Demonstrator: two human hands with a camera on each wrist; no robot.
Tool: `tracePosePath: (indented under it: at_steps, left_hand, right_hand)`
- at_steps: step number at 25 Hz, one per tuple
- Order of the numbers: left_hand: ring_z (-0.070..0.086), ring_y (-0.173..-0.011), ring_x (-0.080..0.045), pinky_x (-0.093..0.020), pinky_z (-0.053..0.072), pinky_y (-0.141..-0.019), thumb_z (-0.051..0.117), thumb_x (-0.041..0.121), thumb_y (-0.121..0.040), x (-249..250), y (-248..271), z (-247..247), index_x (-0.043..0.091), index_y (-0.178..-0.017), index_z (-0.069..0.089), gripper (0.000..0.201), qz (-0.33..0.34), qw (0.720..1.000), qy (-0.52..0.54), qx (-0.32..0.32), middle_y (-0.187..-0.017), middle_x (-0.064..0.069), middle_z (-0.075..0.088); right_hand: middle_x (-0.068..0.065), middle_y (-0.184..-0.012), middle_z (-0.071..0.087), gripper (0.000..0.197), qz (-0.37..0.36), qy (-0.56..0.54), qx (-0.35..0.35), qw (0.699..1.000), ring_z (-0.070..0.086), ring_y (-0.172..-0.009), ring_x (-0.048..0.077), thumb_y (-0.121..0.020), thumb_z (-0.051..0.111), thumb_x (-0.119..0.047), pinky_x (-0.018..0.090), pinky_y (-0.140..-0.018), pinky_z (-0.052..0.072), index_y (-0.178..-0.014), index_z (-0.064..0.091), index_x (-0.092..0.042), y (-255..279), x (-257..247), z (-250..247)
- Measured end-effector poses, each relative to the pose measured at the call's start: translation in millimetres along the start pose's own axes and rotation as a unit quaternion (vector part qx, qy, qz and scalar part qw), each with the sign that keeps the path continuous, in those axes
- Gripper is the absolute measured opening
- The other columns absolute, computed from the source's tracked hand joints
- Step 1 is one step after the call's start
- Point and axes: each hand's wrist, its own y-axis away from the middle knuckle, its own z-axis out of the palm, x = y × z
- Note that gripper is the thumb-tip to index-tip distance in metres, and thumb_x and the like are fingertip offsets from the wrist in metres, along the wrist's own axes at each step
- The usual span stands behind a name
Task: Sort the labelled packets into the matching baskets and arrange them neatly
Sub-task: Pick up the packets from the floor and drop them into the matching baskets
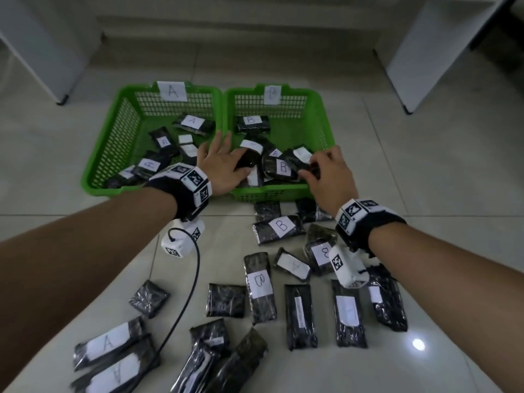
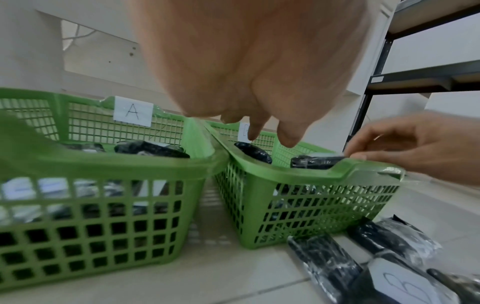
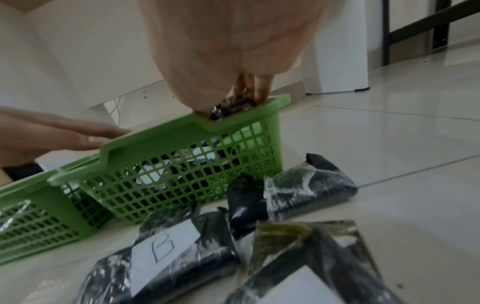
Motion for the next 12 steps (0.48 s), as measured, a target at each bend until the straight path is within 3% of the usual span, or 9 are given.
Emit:
tracePosePath:
  at_steps: [2, 4, 7, 9, 12]
  left_hand:
    - [-0.010, -0.152, -0.023, -0.049, 0.000, -0.120, 0.040, 0.050, -0.099, -10.7, 25.2, 0.3, 0.028, -0.151, 0.032, 0.057, 0.021, 0.997, 0.038, 0.056, -0.166, -0.007, 0.002]
    - [0.008, -0.152, -0.024, -0.051, 0.010, -0.118, 0.047, 0.042, -0.098, -29.2, 63.1, 3.0, 0.024, -0.140, 0.047, 0.046, 0.050, 0.988, 0.066, 0.127, -0.162, -0.006, 0.021]
    - [0.042, -0.130, -0.028, -0.048, 0.031, -0.105, 0.047, 0.038, -0.093, -66.1, 135.2, 14.5, 0.021, -0.124, 0.056, 0.036, 0.084, 0.978, 0.045, 0.188, -0.138, -0.002, 0.051]
    - [0.051, -0.114, -0.025, -0.043, 0.037, -0.097, 0.045, 0.037, -0.091, -90.8, 182.7, 28.6, 0.020, -0.115, 0.058, 0.032, 0.069, 0.980, 0.038, 0.184, -0.121, 0.000, 0.057]
    - [0.060, -0.100, -0.025, -0.037, 0.045, -0.087, 0.048, 0.034, -0.091, -122.4, 246.2, 54.8, 0.019, -0.110, 0.061, 0.027, 0.016, 0.990, 0.066, 0.124, -0.110, 0.000, 0.059]
  right_hand:
    - [0.015, -0.110, 0.054, 0.031, -0.008, 0.051, -0.046, 0.998, 0.058, -0.093, 0.033, -0.104, 0.049, -0.028, 0.040, -0.083, 0.048, -0.101, 0.064, -0.001, 1.0, -6.2, 5.6]
    - [0.017, -0.112, 0.056, 0.032, -0.026, 0.083, -0.034, 0.996, 0.055, -0.103, 0.036, -0.104, 0.045, -0.028, 0.044, -0.089, 0.046, -0.102, 0.064, -0.002, 0.8, -19.3, -0.1]
    - [0.014, -0.115, 0.055, 0.024, -0.118, 0.069, 0.009, 0.991, 0.052, -0.106, 0.034, -0.098, 0.053, -0.026, 0.046, -0.092, 0.045, -0.106, 0.063, -0.006, 5.5, -60.3, -7.5]
    - [0.012, -0.114, 0.054, 0.020, -0.212, 0.040, -0.014, 0.976, 0.052, -0.105, 0.031, -0.093, 0.059, -0.021, 0.045, -0.091, 0.046, -0.107, 0.063, -0.007, 19.0, -101.5, -0.8]
    - [0.010, -0.114, 0.058, 0.025, -0.352, 0.004, -0.127, 0.927, 0.055, -0.105, 0.029, -0.089, 0.062, -0.014, 0.043, -0.092, 0.049, -0.112, 0.064, -0.007, 56.8, -167.9, 22.9]
